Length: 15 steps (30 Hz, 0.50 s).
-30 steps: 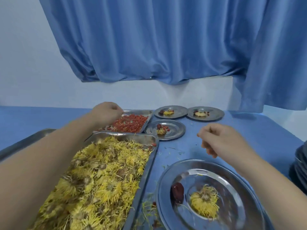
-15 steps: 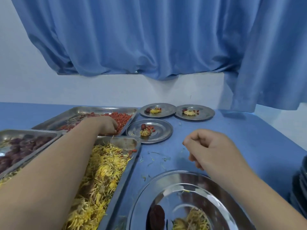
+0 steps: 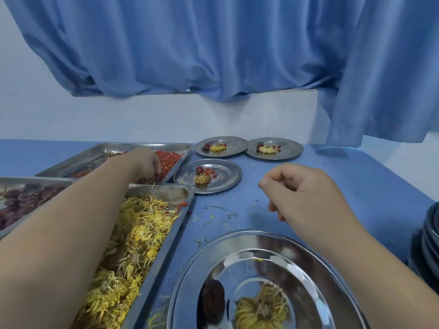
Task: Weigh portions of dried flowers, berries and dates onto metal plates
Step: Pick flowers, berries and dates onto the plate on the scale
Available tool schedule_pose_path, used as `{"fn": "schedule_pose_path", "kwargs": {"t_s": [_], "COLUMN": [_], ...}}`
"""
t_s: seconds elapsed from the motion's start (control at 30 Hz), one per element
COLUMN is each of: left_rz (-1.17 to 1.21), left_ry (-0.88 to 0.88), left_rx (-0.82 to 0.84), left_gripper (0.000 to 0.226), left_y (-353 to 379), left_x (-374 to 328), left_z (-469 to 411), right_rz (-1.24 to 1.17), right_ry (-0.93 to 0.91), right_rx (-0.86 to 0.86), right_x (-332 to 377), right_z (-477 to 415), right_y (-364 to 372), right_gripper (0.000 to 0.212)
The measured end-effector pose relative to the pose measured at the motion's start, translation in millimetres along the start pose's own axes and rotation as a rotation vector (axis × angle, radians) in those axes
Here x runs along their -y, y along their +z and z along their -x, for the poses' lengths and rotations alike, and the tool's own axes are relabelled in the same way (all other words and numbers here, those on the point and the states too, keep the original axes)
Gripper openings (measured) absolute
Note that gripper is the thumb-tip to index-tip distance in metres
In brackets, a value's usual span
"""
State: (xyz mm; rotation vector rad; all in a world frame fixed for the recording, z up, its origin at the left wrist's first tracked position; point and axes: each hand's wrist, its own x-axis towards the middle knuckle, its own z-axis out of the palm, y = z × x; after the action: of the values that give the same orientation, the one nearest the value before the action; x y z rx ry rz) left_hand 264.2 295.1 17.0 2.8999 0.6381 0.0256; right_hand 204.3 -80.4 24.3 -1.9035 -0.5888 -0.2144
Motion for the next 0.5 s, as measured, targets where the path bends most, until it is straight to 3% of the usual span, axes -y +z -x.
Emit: {"fn": "schedule_pose_path", "kwargs": {"t_s": [0.33,0.5], "left_rz": [0.03,0.015], "left_ry": [0.068,0.03], "left_rx": [-0.1,-0.12], "left_gripper": [0.018,0.026], "left_y": [-19,-23], "left_x": [-6,-10], "left_z": [18,22], "right_rz": [-0.016,-0.042], "right_ry": [-0.009,-0.013], "right_rx": [0.003,-0.004], "right_x": [3,2], "right_z": [-1,-2], "right_y": [-1,-2], "right_gripper": [0.014,0.016]}}
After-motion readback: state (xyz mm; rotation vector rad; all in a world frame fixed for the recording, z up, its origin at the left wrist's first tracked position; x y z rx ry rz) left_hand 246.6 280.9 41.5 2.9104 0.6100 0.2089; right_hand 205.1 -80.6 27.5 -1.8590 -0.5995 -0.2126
